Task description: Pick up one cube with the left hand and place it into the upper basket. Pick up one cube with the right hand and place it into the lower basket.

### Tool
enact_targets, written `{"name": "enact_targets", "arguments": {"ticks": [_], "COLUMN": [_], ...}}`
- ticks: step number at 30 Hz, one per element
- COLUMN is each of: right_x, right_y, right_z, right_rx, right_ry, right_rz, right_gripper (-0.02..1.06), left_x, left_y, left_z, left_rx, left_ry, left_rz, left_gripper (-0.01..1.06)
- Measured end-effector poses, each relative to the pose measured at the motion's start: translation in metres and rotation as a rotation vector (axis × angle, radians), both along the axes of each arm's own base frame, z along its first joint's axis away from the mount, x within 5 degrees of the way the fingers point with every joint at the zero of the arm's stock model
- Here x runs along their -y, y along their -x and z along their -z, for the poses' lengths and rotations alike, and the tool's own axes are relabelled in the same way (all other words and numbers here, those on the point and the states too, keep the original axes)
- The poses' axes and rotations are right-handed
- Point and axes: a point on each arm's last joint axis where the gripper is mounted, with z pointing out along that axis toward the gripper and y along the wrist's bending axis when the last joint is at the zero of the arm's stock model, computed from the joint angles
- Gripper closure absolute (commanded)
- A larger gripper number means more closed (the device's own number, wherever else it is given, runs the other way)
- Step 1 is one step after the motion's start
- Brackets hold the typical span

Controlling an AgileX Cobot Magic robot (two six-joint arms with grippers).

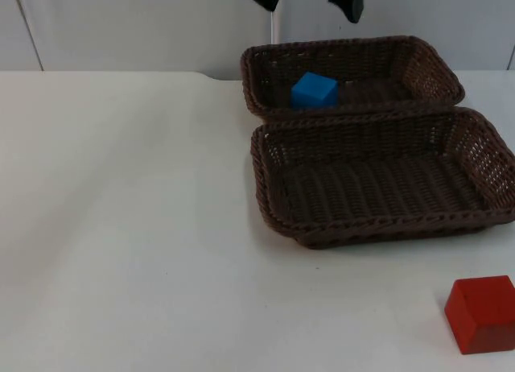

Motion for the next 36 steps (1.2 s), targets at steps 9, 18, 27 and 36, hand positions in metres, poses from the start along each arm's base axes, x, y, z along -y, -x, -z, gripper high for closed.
{"name": "enact_targets", "arguments": {"ticks": [9,18,27,36], "right_x": [0.0,0.0,0.0,0.0], "right_y": [0.0,0.0,0.0,0.0], "right_z": [0.0,0.0,0.0,0.0], "right_rx": [0.0,0.0,0.0,0.0], "right_ry": [-0.002,-0.002,-0.002,-0.002], "right_rz": [0.001,0.001,0.001,0.001], "right_gripper": [-0.01,-0.01,-0.01,-0.01], "left_x": [-0.005,-0.028,-0.057,-0.078], "left_y": [0.011,0.048,0.097,0.135], "left_z": [0.019,-0.008,-0.016,-0.024], "left_rx": [-0.034,0.058,0.069,0.067], "left_ry": [-0.026,0.012,0.004,0.001], "left_rz": [0.002,-0.023,-0.035,-0.039], "left_gripper": [0.0,0.0,0.0,0.0]}}
